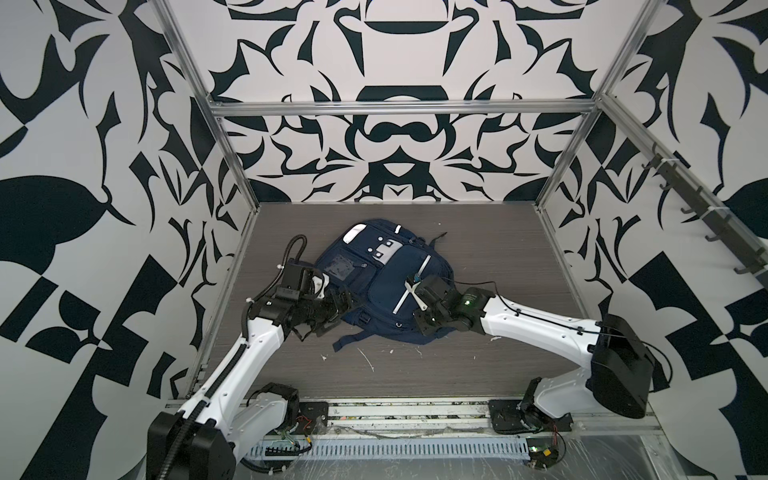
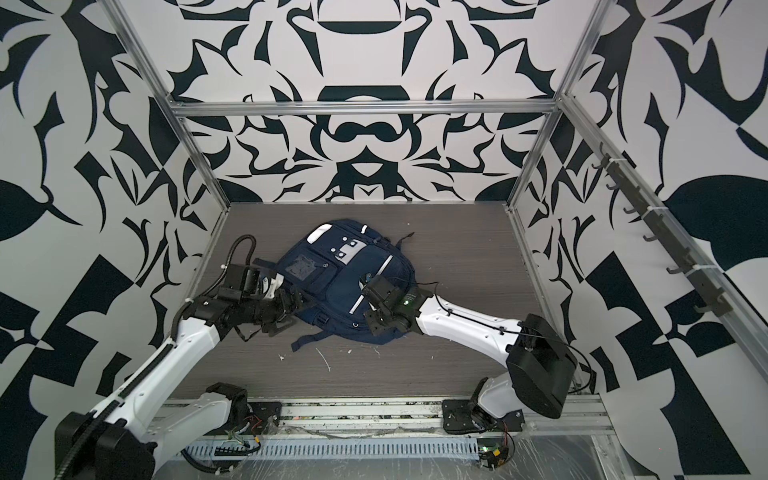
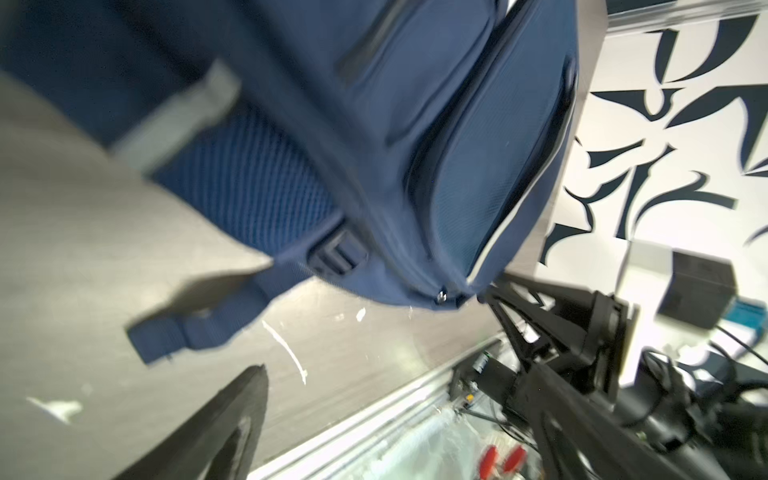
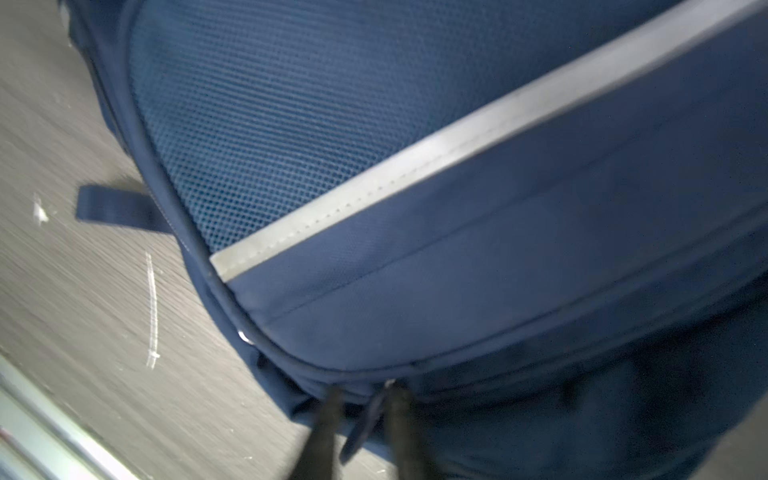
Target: Pack the student bag
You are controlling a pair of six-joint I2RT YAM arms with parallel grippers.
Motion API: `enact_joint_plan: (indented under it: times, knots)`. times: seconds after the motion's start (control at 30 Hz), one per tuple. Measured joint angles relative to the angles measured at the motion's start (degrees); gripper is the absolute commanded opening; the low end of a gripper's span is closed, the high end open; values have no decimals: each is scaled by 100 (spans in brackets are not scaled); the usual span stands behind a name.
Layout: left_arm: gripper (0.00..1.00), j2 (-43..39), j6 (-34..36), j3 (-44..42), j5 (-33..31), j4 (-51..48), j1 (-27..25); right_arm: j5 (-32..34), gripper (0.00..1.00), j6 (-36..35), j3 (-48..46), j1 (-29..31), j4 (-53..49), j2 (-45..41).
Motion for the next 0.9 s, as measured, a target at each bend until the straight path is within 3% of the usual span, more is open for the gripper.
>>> enact_joint_plan:
  times: [0.7, 0.9]
  knots:
    - [98, -31, -568, -334, 450, 476, -155, 92, 43, 225, -48, -7, -146, 57]
    - [95, 50, -575, -334, 448, 588, -168, 221, 30, 76, 13, -7, -192, 509]
